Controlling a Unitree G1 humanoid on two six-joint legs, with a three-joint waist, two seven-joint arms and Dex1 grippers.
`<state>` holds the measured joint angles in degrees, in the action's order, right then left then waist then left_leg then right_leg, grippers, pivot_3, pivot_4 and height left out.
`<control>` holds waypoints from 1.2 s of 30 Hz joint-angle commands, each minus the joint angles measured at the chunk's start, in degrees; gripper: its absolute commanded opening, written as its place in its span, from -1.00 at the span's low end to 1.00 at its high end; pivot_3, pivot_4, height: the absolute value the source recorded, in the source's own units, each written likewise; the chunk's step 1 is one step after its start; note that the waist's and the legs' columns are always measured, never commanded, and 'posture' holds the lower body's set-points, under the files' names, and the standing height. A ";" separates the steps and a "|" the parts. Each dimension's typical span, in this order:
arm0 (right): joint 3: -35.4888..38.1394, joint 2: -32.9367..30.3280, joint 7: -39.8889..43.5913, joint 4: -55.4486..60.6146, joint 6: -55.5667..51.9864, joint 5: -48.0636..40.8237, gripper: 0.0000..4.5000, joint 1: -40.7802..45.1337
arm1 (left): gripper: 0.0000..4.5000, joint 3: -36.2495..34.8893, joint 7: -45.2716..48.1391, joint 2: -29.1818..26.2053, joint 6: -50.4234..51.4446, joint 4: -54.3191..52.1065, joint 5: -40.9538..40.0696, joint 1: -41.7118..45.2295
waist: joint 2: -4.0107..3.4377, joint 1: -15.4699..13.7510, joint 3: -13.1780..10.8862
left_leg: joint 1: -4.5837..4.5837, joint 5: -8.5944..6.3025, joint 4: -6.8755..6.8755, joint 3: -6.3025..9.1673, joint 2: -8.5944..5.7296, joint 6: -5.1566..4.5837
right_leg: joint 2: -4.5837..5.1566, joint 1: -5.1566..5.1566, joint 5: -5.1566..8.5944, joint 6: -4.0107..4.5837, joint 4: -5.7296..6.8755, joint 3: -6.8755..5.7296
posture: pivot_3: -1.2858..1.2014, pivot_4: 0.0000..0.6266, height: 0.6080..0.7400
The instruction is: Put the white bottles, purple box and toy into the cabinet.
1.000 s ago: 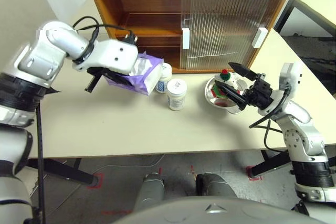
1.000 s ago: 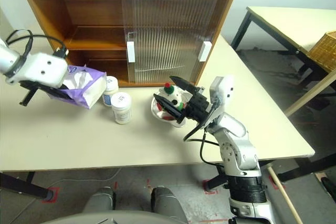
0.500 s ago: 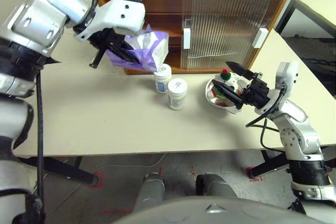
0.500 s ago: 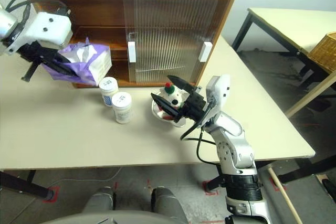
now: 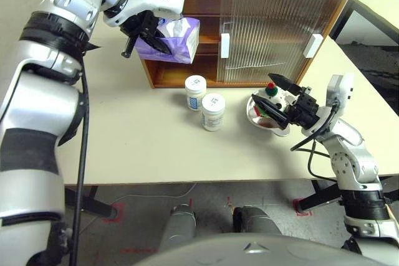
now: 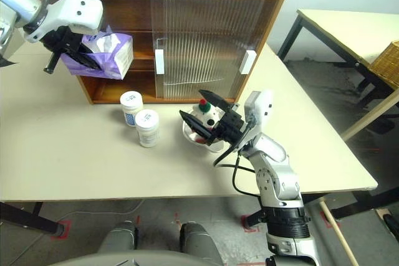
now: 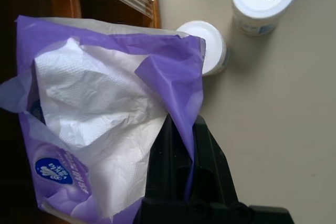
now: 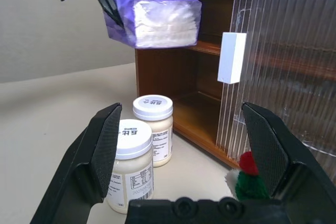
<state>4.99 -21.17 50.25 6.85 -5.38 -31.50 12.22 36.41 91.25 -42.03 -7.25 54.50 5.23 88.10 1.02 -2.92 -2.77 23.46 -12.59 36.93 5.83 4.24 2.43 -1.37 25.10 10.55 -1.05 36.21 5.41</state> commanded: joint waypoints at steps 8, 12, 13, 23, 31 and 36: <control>-0.43 0.38 -1.00 0.67 0.76 0.73 1.00 -0.32 | -0.99 -6.00 -8.04 6.69 -3.80 12.75 8.33 3.81 | 0.07 0.03 -0.01 | -0.15 0.01 0.07 -0.44 -0.10 -0.09 | -0.06 -0.15 -0.04 -0.40 -0.03 -0.07 | 0.09 -0.88 1.00; -0.40 0.32 -1.43 1.00 0.51 0.71 1.00 0.00 | -0.99 -6.87 -10.17 7.70 -4.83 14.56 10.79 3.90 | 0.06 0.26 -0.02 | -0.13 -0.11 0.35 -0.52 -0.14 -0.28 | -0.08 -0.21 -0.05 -0.50 -0.05 0.02 | 0.09 -0.88 1.00; -0.41 0.33 -1.60 1.11 0.44 0.71 1.00 0.04 | -0.99 -6.90 -11.07 7.88 -5.19 14.90 11.56 3.85 | 0.04 0.40 -0.03 | -0.12 -0.15 0.42 -0.56 -0.13 -0.33 | -0.10 -0.23 -0.05 -0.50 -0.05 0.08 | 0.08 -0.88 1.00; -0.73 0.40 -2.67 2.41 0.11 0.58 1.00 -0.58 | -0.99 -8.48 -19.11 10.87 -6.17 17.78 15.57 3.13 | 0.08 0.67 -0.02 | -0.22 -0.38 0.99 -0.55 -0.04 -0.61 | -0.63 -0.48 -0.04 -0.50 -0.02 0.26 | 0.07 -0.89 1.00; -0.99 0.48 -3.09 2.71 0.27 0.47 1.00 -0.87 | -0.99 -8.23 -25.18 11.64 -7.73 19.35 19.35 3.15 | 0.06 1.56 -0.04 | -0.42 -0.38 0.93 -0.56 0.01 -0.62 | -0.73 -0.61 -0.04 -0.50 -0.01 0.33 | 0.07 -0.89 1.00; -1.11 0.53 -3.20 3.07 0.40 0.45 1.00 -1.53 | -0.99 -7.54 -32.53 11.29 -8.43 20.51 23.05 3.30 | 0.05 1.73 -0.05 | -0.42 -0.39 0.95 -0.57 0.01 -0.65 | -0.75 -0.60 -0.04 -0.50 -0.01 0.32 | 0.06 -0.88 1.00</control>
<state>3.97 -20.66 47.30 8.82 -5.04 -31.39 11.01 28.45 61.08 -30.49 -14.91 74.35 26.69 90.87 1.08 -1.18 -2.82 23.03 -12.98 37.86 5.23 4.25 1.78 -2.13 24.52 10.51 -1.55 36.21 5.75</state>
